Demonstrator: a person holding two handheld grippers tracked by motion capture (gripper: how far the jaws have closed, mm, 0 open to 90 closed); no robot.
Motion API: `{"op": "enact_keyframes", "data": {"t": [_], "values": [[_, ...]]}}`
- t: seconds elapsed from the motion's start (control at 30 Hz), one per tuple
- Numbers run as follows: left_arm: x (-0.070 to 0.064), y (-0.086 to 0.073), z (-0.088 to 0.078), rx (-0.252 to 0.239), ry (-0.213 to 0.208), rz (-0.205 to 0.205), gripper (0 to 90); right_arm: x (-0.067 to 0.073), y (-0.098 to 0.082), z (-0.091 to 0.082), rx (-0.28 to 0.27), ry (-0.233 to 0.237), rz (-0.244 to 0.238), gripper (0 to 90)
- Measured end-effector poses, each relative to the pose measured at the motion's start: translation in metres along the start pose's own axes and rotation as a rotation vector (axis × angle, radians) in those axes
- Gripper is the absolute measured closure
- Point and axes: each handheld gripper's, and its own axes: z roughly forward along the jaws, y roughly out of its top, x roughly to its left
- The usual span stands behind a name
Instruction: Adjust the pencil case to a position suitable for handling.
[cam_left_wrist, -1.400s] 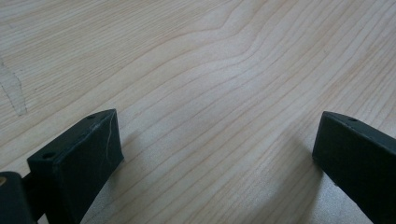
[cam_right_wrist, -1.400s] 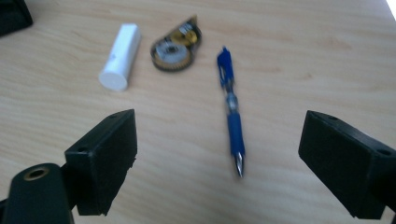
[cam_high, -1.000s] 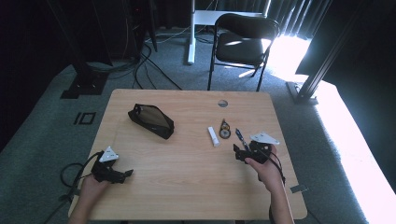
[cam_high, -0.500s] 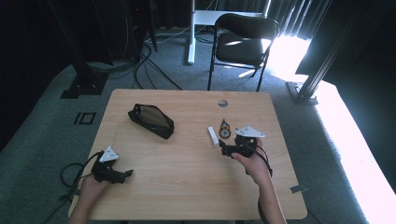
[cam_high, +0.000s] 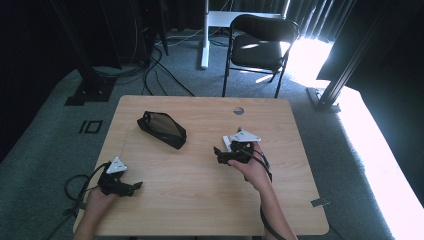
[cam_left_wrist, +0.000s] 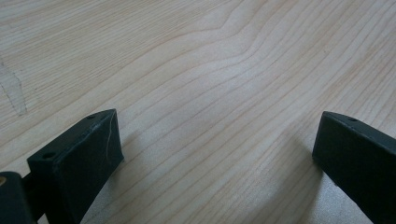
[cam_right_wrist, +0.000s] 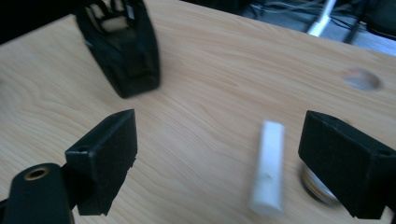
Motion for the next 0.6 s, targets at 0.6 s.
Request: {"op": "enact_keyframes", "data": {"t": [0.6], "values": [[0.0,0.0,0.0,0.001,0.0,0.002,1.6,0.027,0.01,0.05,0.02,0.104,-0.074,11.2]]}}
